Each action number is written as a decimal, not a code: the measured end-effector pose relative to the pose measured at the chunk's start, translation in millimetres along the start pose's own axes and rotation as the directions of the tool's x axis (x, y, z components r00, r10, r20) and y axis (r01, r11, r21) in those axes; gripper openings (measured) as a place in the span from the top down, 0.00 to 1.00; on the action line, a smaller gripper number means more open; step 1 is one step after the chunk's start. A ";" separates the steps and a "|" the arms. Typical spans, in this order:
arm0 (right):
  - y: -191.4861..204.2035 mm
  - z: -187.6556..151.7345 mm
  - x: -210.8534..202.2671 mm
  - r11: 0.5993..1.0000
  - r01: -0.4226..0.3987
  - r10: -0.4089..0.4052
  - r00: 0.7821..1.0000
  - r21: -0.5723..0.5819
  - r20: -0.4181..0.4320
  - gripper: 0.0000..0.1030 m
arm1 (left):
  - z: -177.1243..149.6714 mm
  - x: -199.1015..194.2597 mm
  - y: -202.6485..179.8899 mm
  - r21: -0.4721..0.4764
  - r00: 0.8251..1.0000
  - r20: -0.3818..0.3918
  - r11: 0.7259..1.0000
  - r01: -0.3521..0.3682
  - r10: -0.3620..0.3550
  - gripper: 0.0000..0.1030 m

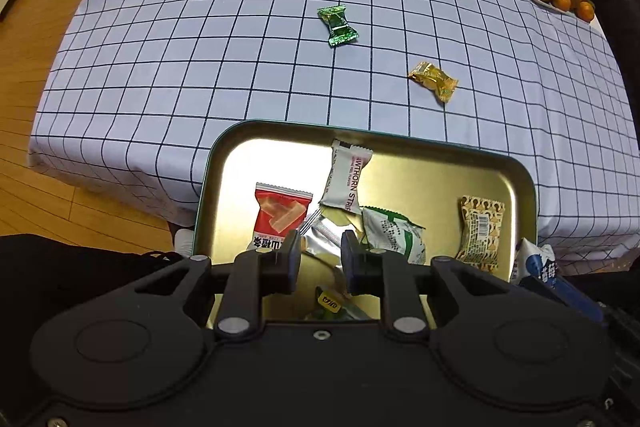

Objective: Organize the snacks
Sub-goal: 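Open both grippers to drop the hawthorn candy and blueberry packet onto the tray, then move both grippers back from the tray to the green and gold candies, then grasp the green foil candy with the left gripper while the right grasps the gold foil candy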

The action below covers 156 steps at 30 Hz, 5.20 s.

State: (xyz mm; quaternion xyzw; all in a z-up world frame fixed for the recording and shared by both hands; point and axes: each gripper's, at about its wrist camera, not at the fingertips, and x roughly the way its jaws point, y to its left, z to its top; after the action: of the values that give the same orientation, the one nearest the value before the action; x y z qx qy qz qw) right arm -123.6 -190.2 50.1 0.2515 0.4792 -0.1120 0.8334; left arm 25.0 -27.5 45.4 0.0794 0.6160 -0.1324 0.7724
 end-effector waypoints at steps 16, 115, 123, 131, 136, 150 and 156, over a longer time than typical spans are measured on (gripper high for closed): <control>-2.9 0.9 4.8 1.000 0.013 -0.012 1.000 0.014 -0.023 0.63 | -11.2 -1.3 -4.7 0.031 1.000 0.002 0.999 -0.023 0.023 0.72; 48.6 187.0 203.8 0.962 -0.010 -0.069 0.958 -0.274 -0.278 0.56 | 197.4 93.2 23.6 0.162 0.980 -0.008 0.968 -0.193 0.197 0.65; 57.3 180.4 211.6 0.941 -0.008 -0.095 0.954 -0.339 -0.285 0.56 | 189.1 107.5 60.0 0.075 0.984 -0.104 0.987 -0.139 0.146 0.66; 63.0 169.9 220.3 0.917 0.016 -0.140 0.949 -0.399 -0.282 0.54 | 184.2 116.1 35.2 0.047 0.980 -0.198 0.998 0.044 -0.034 0.66; 60.4 166.6 221.6 0.899 0.050 -0.182 0.946 -0.435 -0.267 0.64 | 181.5 116.2 19.4 0.054 0.981 -0.189 0.998 0.043 -0.032 0.66; 32.6 191.2 209.0 0.958 0.084 -0.161 0.948 -0.273 -0.276 0.72 | 203.5 129.7 -7.6 -0.028 0.977 -0.183 0.994 0.103 -0.106 0.66; 29.9 197.1 204.1 0.969 0.070 -0.137 0.951 -0.237 -0.279 0.72 | 218.5 155.2 -27.8 -0.059 0.974 -0.204 0.995 0.084 -0.094 0.66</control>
State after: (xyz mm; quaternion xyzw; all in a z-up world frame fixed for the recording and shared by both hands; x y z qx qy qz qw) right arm 140.8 -257.6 -33.4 0.1441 0.6193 -0.0623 0.7693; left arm 251.9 -133.0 -54.6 0.0457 0.6991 -0.1424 0.6992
